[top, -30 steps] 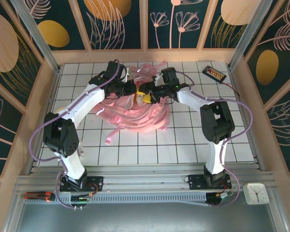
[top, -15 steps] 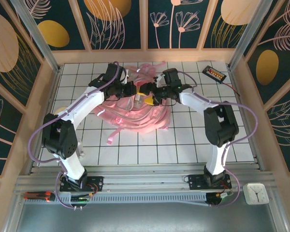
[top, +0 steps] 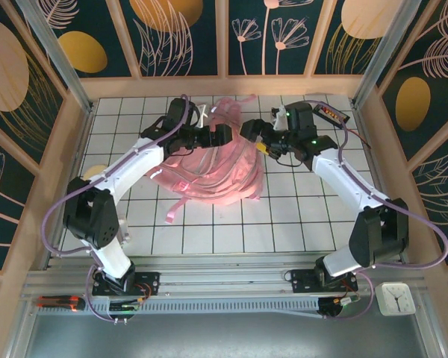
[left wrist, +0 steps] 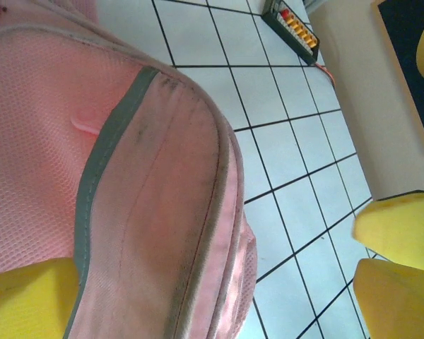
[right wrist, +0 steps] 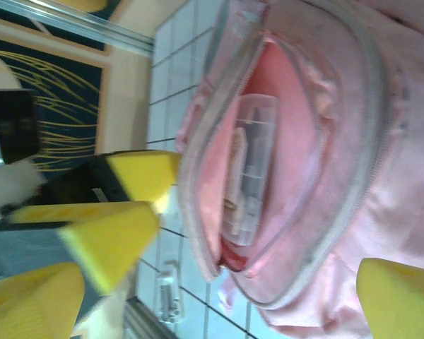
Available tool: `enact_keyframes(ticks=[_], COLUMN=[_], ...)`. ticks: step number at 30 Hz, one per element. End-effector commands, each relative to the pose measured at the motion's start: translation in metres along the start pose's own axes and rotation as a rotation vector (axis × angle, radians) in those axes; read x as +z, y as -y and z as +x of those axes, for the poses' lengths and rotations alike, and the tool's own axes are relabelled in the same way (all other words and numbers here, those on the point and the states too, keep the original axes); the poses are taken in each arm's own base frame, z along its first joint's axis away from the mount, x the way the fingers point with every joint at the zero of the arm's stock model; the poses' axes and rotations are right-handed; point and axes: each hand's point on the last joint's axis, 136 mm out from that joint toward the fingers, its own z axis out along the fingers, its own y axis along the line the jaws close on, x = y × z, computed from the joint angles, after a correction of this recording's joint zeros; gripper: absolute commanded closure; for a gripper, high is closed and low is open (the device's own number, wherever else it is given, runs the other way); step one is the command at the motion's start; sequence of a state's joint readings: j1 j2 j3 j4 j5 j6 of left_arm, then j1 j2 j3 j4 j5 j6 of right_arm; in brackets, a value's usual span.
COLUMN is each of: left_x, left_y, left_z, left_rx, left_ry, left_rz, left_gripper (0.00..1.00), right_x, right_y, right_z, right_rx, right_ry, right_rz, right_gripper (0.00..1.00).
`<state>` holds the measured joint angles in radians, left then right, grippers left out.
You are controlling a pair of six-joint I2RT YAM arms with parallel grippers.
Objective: Pack books, pencil case, and school supplies into a backpack
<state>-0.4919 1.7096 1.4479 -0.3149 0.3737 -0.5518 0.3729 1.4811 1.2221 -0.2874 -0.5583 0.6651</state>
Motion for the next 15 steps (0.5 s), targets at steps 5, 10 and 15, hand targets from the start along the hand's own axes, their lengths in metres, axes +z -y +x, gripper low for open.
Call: enact_keyframes(ticks=[5, 10, 15], left_x=[-0.070, -0.105, -0.103], left_y=[-0.057, -0.106, -0.133], left_z=[0.003, 0.020, 0.043], left_rx=[-0.057, -0.219, -0.221], left_ry=[0.117, 0.201, 0.151], left_rz=[-0.318, -0.339, -0.404], left_gripper=[0.01, 0.01, 0.01], right_x=[0.029, 0.054, 0.084], right_y=[0.034, 0.014, 0.019], right_z=[0.032, 0.038, 0.051], right_rx=[-0.046, -0.087, -0.094], right_ry=[-0.146, -0.176, -0.236], right_rz=[0.262, 0.266, 0.353], right_gripper=[0.03, 0.06, 0.04])
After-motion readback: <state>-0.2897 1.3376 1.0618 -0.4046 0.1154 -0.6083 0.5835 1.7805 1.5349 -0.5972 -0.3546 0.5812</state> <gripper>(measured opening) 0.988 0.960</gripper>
